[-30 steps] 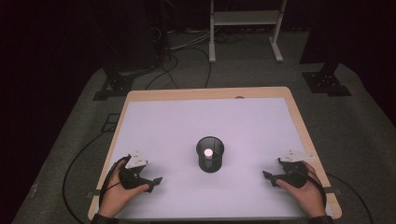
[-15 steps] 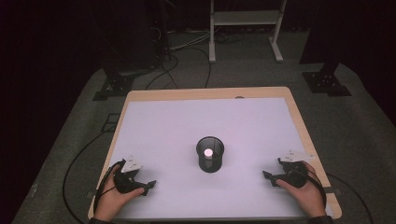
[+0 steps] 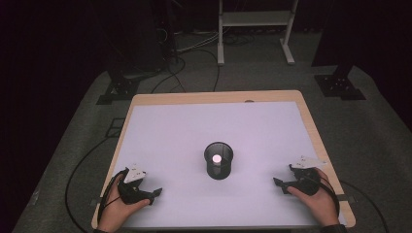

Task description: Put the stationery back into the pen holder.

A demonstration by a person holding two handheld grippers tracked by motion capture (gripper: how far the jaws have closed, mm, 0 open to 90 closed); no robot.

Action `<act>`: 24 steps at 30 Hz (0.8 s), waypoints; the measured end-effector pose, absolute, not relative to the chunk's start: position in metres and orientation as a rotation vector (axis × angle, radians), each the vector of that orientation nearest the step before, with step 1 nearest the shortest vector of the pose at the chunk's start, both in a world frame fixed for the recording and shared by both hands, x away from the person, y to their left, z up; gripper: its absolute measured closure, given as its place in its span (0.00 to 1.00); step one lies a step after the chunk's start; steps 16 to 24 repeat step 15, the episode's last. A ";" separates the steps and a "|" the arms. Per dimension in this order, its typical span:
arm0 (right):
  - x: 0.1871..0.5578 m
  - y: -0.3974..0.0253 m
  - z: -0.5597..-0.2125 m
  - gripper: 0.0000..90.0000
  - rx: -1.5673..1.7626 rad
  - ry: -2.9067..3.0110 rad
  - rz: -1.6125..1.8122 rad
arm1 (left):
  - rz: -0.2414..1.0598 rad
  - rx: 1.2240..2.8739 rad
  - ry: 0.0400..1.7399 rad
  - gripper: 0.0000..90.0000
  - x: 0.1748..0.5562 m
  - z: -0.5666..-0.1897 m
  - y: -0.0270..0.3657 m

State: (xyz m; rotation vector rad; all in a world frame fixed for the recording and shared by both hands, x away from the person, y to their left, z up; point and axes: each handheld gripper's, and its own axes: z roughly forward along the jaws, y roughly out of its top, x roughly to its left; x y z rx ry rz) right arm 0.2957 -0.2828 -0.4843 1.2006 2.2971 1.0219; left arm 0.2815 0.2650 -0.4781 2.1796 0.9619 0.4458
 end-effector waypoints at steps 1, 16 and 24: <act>0.296 -0.283 -0.484 0.16 1.200 2.297 1.022 | 0.462 2.181 0.995 0.04 0.282 -0.479 0.264; 0.296 -0.283 -0.484 0.16 1.201 2.297 1.023 | 0.450 2.177 1.003 0.02 0.283 -0.479 0.265; 0.296 -0.283 -0.484 0.16 1.201 2.297 1.023 | 0.450 2.177 1.003 0.02 0.283 -0.479 0.265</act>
